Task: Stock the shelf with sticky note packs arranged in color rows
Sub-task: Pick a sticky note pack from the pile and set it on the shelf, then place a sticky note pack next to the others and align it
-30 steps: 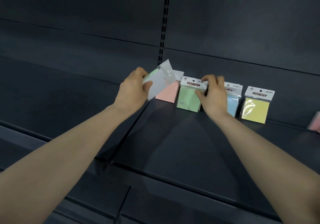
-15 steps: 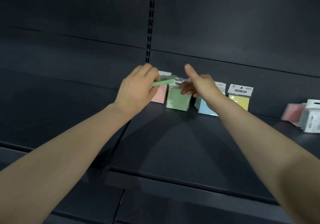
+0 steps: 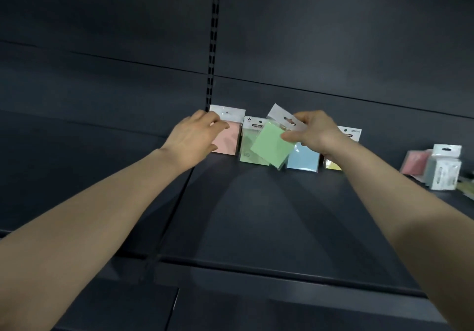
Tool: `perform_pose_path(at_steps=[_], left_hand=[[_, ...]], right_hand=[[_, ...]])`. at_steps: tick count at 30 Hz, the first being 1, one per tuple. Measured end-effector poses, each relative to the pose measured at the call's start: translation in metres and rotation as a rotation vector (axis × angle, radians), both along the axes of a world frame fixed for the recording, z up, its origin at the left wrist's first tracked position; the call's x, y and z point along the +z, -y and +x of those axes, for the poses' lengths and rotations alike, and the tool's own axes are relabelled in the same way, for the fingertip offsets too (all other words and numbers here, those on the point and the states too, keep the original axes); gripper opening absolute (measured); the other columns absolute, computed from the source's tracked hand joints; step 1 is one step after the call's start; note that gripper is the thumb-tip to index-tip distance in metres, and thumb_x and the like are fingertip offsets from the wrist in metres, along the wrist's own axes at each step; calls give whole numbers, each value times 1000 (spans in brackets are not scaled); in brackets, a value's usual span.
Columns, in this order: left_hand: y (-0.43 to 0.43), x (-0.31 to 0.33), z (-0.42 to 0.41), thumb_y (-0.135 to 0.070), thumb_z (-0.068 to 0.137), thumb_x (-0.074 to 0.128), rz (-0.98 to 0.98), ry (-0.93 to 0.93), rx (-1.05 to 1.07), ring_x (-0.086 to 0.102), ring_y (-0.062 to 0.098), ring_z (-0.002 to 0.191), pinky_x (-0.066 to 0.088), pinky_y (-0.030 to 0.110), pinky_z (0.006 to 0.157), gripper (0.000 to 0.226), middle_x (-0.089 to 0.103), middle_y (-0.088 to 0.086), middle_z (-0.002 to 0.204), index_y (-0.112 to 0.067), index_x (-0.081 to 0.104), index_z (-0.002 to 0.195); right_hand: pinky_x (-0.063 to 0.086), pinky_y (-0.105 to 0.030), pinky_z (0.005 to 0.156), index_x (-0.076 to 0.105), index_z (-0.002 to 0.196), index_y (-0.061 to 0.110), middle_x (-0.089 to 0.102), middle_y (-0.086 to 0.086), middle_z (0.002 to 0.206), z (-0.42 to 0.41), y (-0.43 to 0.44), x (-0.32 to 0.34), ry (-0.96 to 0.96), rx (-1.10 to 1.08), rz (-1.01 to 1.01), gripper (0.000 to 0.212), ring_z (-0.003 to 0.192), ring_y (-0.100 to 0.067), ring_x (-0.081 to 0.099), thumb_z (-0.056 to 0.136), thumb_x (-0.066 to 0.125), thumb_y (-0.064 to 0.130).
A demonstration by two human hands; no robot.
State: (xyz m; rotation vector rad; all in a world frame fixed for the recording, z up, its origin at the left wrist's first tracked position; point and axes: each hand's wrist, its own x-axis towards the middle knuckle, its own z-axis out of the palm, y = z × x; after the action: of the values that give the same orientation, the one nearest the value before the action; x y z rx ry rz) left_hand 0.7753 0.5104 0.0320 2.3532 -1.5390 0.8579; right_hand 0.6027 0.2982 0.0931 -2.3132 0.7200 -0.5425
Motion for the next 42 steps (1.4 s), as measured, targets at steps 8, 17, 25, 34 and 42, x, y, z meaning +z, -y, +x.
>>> perform_pose_path(at_steps=[8, 17, 25, 34, 42], left_hand=[[13, -6, 16, -24, 82, 73, 43, 9, 45, 46, 27, 120, 44, 40, 93, 61, 50, 5, 133, -16, 48, 137], [11, -10, 24, -27, 85, 69, 54, -37, 74, 42, 27, 126, 41, 40, 98, 60, 46, 5, 137, -16, 47, 139], [7, -8, 22, -28, 85, 69, 33, -42, 71, 44, 26, 123, 42, 40, 98, 59, 48, 5, 134, -15, 47, 139], [0, 1, 12, -28, 86, 68, 10, -43, 60, 46, 27, 120, 43, 40, 95, 56, 50, 5, 132, -16, 49, 137], [-3, 11, -17, -31, 87, 66, -23, 26, -1, 47, 30, 118, 42, 42, 93, 52, 52, 5, 131, -16, 52, 135]], right_hand=[[39, -27, 85, 65, 118, 16, 62, -8, 121, 18, -12, -20, -130, 140, -311, 36, 118, -28, 50, 84, 73, 24], [37, -26, 82, 67, 114, 14, 65, -6, 113, 41, -12, -39, -21, 95, -530, 32, 108, -27, 55, 83, 71, 20], [40, -33, 89, 50, 135, 20, 49, -7, 124, 48, -7, -56, -56, 23, -701, 56, 118, -27, 42, 83, 70, 21], [43, -42, 96, 49, 137, 17, 53, -10, 126, 36, -5, -50, -48, 19, -816, 55, 114, -32, 46, 85, 67, 21], [46, -45, 86, 58, 128, 9, 60, -14, 118, -8, -7, -47, -56, -28, -1000, 46, 105, -39, 54, 84, 67, 19]])
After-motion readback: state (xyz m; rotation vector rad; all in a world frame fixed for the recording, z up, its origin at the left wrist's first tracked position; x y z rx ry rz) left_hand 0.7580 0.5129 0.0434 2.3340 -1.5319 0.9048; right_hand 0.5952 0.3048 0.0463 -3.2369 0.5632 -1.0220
